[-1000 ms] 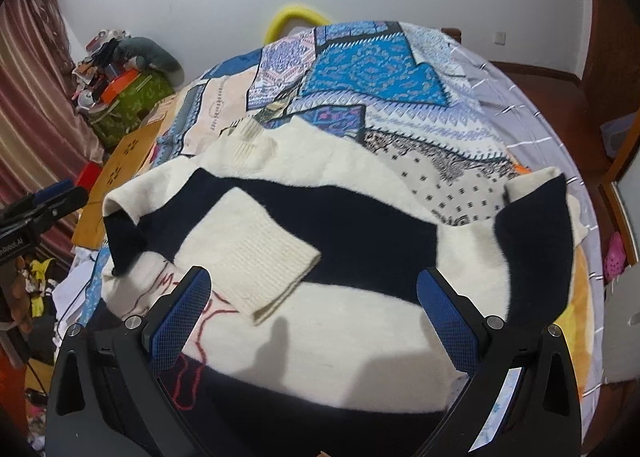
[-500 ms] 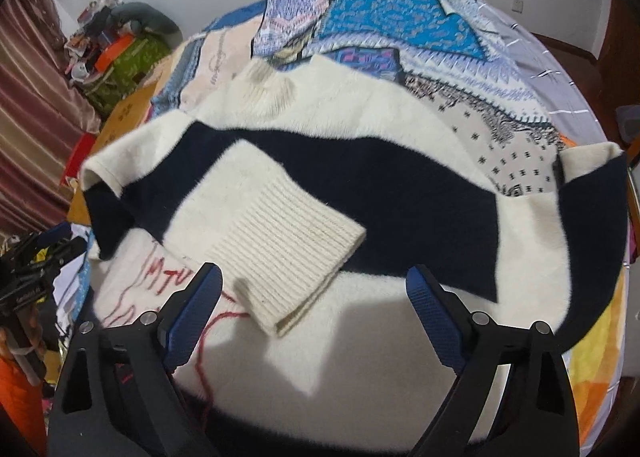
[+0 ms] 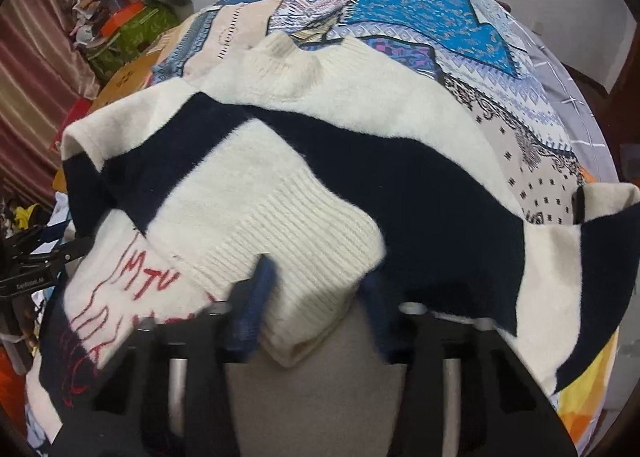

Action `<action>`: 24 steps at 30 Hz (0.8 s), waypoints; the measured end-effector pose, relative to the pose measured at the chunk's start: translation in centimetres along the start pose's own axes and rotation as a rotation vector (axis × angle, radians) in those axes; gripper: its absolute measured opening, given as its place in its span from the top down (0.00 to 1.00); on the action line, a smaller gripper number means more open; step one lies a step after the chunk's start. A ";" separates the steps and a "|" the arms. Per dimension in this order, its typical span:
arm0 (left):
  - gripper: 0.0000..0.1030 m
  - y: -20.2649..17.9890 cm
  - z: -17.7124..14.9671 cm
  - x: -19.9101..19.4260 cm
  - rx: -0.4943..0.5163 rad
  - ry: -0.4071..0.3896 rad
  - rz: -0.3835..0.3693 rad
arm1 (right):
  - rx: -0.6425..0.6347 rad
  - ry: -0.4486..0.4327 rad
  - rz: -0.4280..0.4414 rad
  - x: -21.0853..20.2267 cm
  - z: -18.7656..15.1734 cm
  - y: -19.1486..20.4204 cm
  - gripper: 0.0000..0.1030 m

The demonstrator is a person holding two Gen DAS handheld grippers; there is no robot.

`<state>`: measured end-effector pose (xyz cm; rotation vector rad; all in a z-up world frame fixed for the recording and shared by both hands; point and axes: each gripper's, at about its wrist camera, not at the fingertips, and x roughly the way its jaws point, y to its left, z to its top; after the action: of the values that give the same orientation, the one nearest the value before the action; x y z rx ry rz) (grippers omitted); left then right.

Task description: Fold small clothes

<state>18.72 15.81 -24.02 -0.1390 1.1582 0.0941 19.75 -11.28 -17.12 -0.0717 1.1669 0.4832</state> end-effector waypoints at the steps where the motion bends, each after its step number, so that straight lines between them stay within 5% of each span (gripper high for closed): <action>1: 0.26 0.1 0.0 0.0 -0.004 0.000 0.003 | 0.004 -0.004 0.000 0.0 0.0 -0.1 0.77; 4: 0.26 0.5 0.0 0.0 -0.019 0.000 0.018 | 0.015 -0.020 0.008 -0.2 0.2 -0.3 0.91; 16: 0.26 1.1 -0.4 -0.3 -0.050 0.005 0.058 | 0.041 -0.211 0.012 -5.8 1.8 -1.9 0.93; 24: 0.26 0.7 -0.3 -0.2 -0.036 0.010 0.088 | 0.096 -0.262 -0.011 -8.0 2.5 -5.0 0.93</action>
<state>18.21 16.49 -23.98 -0.1202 1.1726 0.1925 21.47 -17.62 -9.87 0.0663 0.9308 0.4126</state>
